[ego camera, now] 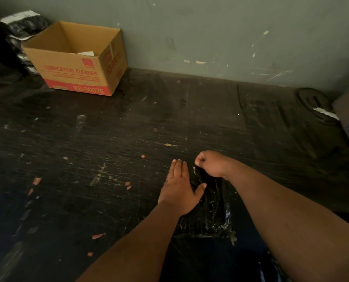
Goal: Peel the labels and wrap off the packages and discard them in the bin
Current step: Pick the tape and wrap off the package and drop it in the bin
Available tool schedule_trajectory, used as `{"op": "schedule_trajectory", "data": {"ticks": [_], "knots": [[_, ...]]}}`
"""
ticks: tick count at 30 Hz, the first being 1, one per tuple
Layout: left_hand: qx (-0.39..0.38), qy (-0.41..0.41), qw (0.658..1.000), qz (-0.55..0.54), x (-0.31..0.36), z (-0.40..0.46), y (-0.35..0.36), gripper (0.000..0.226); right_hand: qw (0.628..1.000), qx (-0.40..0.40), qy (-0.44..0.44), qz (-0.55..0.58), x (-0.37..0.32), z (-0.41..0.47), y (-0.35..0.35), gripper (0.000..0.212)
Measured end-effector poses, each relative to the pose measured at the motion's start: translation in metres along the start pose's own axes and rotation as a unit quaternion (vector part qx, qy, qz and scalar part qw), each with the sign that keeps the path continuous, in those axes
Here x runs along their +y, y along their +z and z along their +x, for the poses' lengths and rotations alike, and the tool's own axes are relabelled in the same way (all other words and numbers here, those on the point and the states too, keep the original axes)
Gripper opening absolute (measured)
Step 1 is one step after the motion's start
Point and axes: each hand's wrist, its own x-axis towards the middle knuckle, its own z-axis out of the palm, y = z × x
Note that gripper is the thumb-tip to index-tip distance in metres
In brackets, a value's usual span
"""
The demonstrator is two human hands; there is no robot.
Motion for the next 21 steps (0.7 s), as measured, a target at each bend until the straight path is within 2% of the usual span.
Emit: {"op": "schedule_trajectory", "data": {"ticks": [10, 13, 17, 21], "knots": [[-0.002, -0.003, 1.0, -0.003, 0.001, -0.001, -0.002, 0.097, 0.99, -0.044, -0.029, -0.13, -0.016, -0.004, 0.003, 0.025], [-0.003, -0.006, 1.0, -0.006, 0.0, 0.0, -0.001, 0.097, 0.993, -0.057, -0.032, -0.101, -0.011, -0.006, -0.003, 0.021], [-0.001, -0.004, 1.0, -0.008, 0.0, 0.0, 0.0, 0.098, 0.999, -0.022, -0.03, -0.03, 0.0, -0.006, -0.003, 0.02], [-0.002, -0.004, 1.0, -0.012, -0.001, 0.0, 0.0, 0.098, 0.994, 0.003, -0.081, -0.07, 0.009, -0.012, 0.004, 0.017]]}}
